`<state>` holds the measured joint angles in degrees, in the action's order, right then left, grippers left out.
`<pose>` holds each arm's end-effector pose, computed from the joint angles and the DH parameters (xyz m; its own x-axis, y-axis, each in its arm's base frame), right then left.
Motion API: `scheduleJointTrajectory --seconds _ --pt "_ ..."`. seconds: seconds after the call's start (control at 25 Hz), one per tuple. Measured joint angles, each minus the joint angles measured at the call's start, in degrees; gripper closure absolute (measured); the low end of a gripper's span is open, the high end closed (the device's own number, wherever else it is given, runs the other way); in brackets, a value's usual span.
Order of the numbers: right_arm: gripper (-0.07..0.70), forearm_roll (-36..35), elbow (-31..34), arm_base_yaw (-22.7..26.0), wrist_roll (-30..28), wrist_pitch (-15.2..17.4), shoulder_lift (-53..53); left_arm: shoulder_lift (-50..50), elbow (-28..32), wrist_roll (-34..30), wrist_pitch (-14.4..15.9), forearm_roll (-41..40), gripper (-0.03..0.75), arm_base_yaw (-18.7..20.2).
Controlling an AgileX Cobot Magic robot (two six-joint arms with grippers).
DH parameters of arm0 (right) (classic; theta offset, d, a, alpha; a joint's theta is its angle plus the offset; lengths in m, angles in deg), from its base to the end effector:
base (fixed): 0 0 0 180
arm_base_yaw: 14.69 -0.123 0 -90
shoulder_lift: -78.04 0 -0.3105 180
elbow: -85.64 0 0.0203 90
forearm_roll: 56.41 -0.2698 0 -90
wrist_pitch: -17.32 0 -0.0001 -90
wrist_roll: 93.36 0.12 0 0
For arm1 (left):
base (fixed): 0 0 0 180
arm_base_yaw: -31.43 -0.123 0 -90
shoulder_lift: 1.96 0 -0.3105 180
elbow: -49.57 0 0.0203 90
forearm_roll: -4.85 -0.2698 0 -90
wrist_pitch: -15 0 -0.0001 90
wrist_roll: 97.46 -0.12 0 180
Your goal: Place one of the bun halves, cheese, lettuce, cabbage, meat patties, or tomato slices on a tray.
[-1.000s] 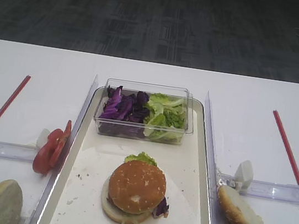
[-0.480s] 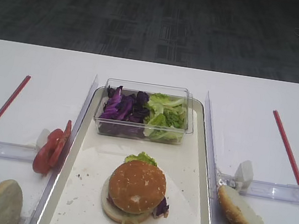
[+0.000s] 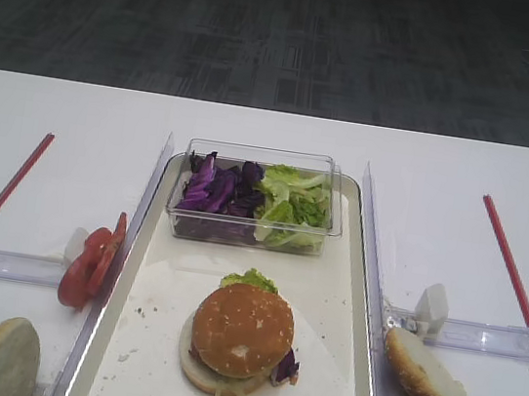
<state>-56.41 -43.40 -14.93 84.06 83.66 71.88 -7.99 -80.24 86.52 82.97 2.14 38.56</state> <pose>0.0069 0.0000 0.2536 -0.5506 -0.0473 -0.8334 -0.0290 0.9989 -0.0376 0.0039 0.0048 0.2551 -0.5611 0.0181 -0.8276 0.0591 0.9981 -0.0182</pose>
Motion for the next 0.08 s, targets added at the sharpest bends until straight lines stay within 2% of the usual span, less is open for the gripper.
scheduleJointTrajectory --seconds 0.08 --pt "0.141 0.0 0.0 0.0 0.0 0.0 0.0 0.0 0.0 0.0 0.0 0.0 0.293 0.0"
